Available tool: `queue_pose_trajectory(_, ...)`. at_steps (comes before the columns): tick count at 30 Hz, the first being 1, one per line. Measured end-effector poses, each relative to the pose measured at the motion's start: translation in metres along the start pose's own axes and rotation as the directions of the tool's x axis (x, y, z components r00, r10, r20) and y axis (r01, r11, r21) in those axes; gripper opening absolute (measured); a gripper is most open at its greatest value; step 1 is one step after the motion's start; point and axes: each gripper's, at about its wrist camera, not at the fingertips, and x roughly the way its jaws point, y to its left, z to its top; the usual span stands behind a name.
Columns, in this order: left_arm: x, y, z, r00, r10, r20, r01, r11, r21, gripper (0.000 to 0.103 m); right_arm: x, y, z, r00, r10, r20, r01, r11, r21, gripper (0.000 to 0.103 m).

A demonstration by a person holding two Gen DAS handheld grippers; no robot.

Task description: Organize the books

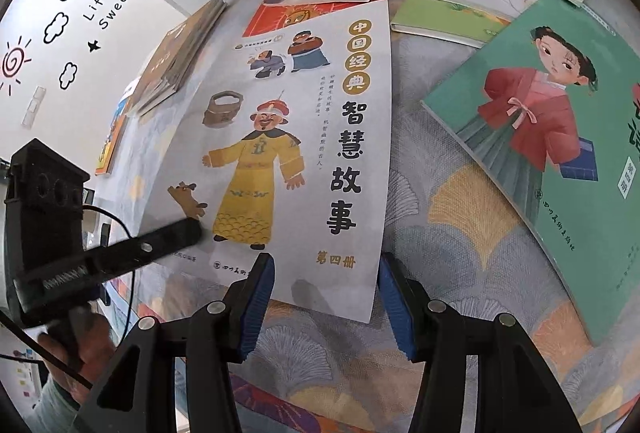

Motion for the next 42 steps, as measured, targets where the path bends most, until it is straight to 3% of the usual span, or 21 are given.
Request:
queue_pose_trajectory(3, 0.008, -0.007, 0.004, 0.999, -0.039, 0.0, 0.039, 0.999, -0.017, 0.011, -0.002, -0.008, 0.002, 0.999, 0.031, -0.008, -0.031, 0.999, 0.022, 0.052)
queue_pose_trajectory(5, 0.009, -0.012, 0.007, 0.995, -0.098, 0.003, 0.098, 0.995, -0.037, 0.011, -0.004, -0.022, 0.005, 0.994, 0.109, -0.032, -0.106, 0.99, 0.092, 0.058)
queue_pose_trajectory(7, 0.004, -0.014, 0.01, 0.984, -0.176, 0.016, 0.176, 0.982, -0.068, 0.011, -0.006, -0.043, 0.006, 0.972, 0.233, -0.038, -0.22, 0.953, 0.21, 0.06)
queue_pose_trajectory(9, -0.002, -0.012, 0.011, 0.969, -0.244, 0.033, 0.247, 0.963, -0.106, 0.011, -0.006, -0.068, 0.002, 0.928, 0.371, -0.016, -0.345, 0.878, 0.331, 0.062)
queue_pose_trajectory(11, -0.005, -0.009, 0.015, 0.956, -0.292, 0.043, 0.295, 0.945, -0.14, 0.011, -0.004, -0.084, -0.001, 0.89, 0.457, 0.018, -0.424, 0.81, 0.406, 0.062)
queue_pose_trajectory(13, -0.006, -0.007, 0.017, 0.947, -0.317, 0.048, 0.321, 0.933, -0.165, 0.011, -0.002, -0.092, 0.0, 0.868, 0.495, 0.047, -0.464, 0.771, 0.437, 0.062)
queue_pose_trajectory(17, -0.006, -0.003, 0.018, 0.935, -0.351, 0.045, 0.353, 0.913, -0.203, 0.011, 0.006, -0.086, 0.01, 0.837, 0.542, 0.073, -0.514, 0.733, 0.445, 0.062)
queue_pose_trajectory(18, -0.006, -0.003, 0.018, 0.935, -0.353, 0.041, 0.353, 0.913, -0.205, 0.011, 0.009, -0.081, 0.014, 0.838, 0.54, 0.078, -0.515, 0.735, 0.442, 0.061)
queue_pose_trajectory(20, -0.006, -0.004, 0.017, 0.948, -0.318, 0.025, 0.317, 0.929, -0.189, 0.011, 0.009, -0.072, 0.02, 0.848, 0.522, 0.089, -0.506, 0.749, 0.429, 0.044)
queue_pose_trajectory(23, -0.009, -0.007, 0.016, 0.98, -0.197, 0.002, 0.195, 0.972, -0.13, 0.011, 0.003, -0.052, 0.025, 0.906, 0.417, 0.075, -0.416, 0.839, 0.352, 0.036)
queue_pose_trajectory(26, -0.014, -0.01, 0.014, 0.998, -0.066, -0.001, 0.066, 0.997, -0.049, 0.014, -0.007, -0.027, 0.027, 0.961, 0.271, 0.057, -0.277, 0.937, 0.215, 0.032)
queue_pose_trajectory(29, -0.016, -0.014, 0.013, 1.0, -0.001, -0.001, 0.001, 1.0, 0.014, 0.014, -0.012, -0.002, 0.024, 0.988, 0.143, 0.053, -0.147, 0.984, 0.097, 0.032)
queue_pose_trajectory(35, -0.028, -0.031, 0.009, 0.994, 0.106, 0.016, -0.107, 0.973, 0.203, 0.014, -0.019, 0.039, 0.012, 0.997, -0.025, 0.08, 0.031, 0.997, -0.072, 0.032)
queue_pose_trajectory(39, -0.043, -0.032, 0.01, 0.996, 0.088, 0.003, -0.086, 0.956, 0.279, 0.014, -0.028, 0.069, 0.0, 0.988, -0.103, 0.118, 0.123, 0.977, -0.174, 0.032)
queue_pose_trajectory(42, -0.057, -0.03, 0.015, 0.998, 0.06, -0.002, -0.057, 0.951, 0.304, 0.014, -0.033, 0.086, -0.001, 0.984, -0.115, 0.139, 0.14, 0.973, -0.183, 0.032)
